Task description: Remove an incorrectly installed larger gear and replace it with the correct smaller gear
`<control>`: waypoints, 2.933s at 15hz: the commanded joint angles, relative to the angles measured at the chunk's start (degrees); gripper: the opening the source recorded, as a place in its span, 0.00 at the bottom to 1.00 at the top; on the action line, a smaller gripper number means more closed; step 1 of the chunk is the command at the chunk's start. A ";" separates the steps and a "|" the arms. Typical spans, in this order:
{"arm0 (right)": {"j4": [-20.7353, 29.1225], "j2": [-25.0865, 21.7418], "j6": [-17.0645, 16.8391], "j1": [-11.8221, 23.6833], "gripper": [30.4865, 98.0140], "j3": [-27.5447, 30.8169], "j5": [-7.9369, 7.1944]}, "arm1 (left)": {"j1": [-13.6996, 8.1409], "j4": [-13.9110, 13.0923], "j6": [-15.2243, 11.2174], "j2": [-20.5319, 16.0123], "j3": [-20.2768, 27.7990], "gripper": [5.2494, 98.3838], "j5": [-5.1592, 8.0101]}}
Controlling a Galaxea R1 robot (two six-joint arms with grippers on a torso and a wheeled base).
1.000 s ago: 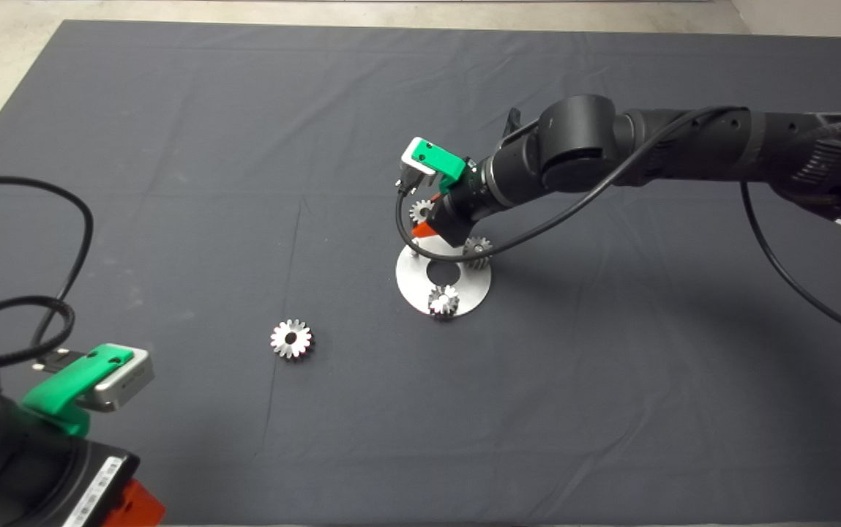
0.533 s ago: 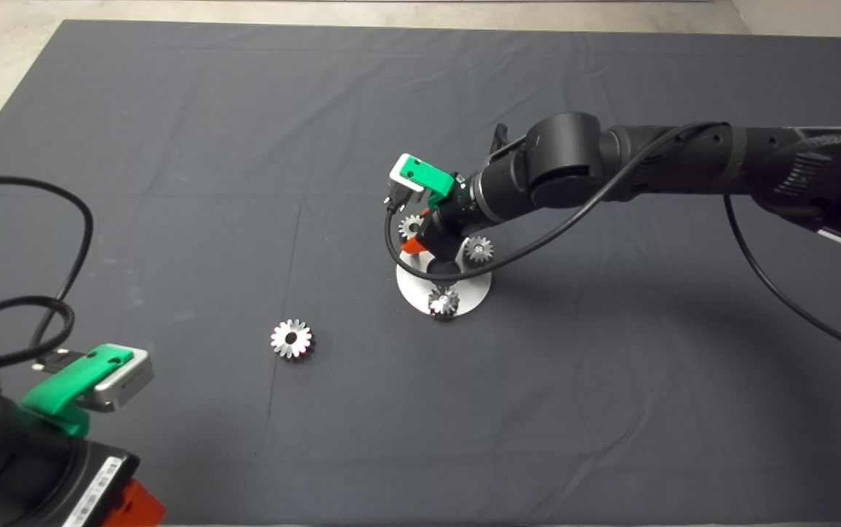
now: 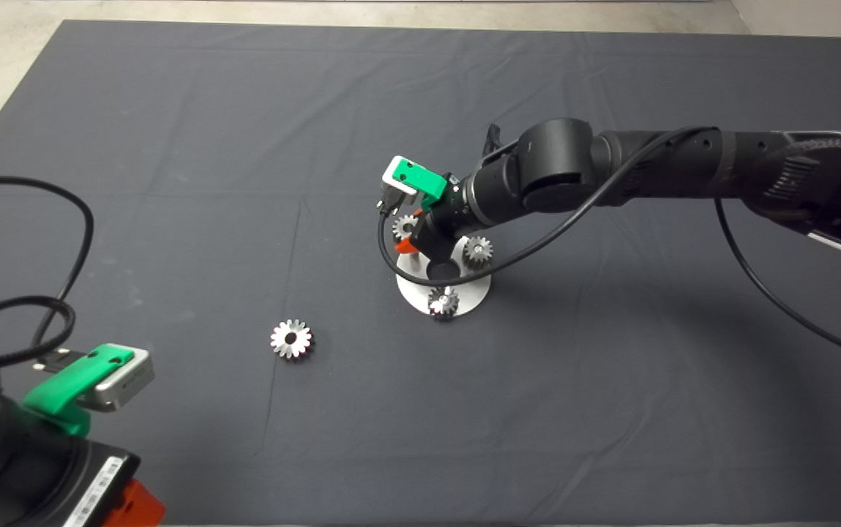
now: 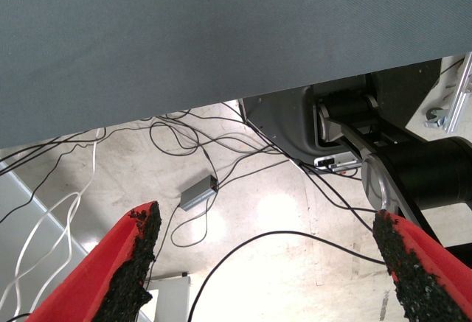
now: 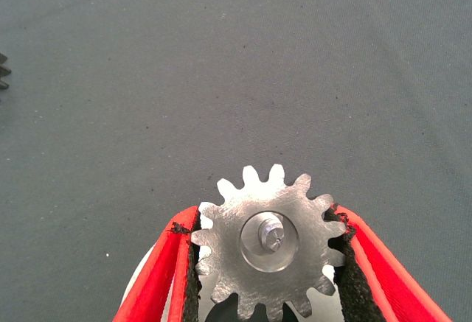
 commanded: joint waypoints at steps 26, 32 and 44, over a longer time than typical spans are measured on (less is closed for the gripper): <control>-4.53 -0.56 -0.07 -0.83 0.12 -1.02 0.26 | -0.04 -0.58 -0.03 1.88 -0.21 0.73 0.92; -5.06 -0.56 0.02 -1.36 0.12 -1.01 0.18 | -0.04 -0.66 -0.03 1.88 -0.21 0.73 0.92; -6.55 -0.91 -0.07 -1.79 0.12 -1.02 -0.35 | -0.04 -0.58 -0.12 1.88 -0.20 0.73 0.92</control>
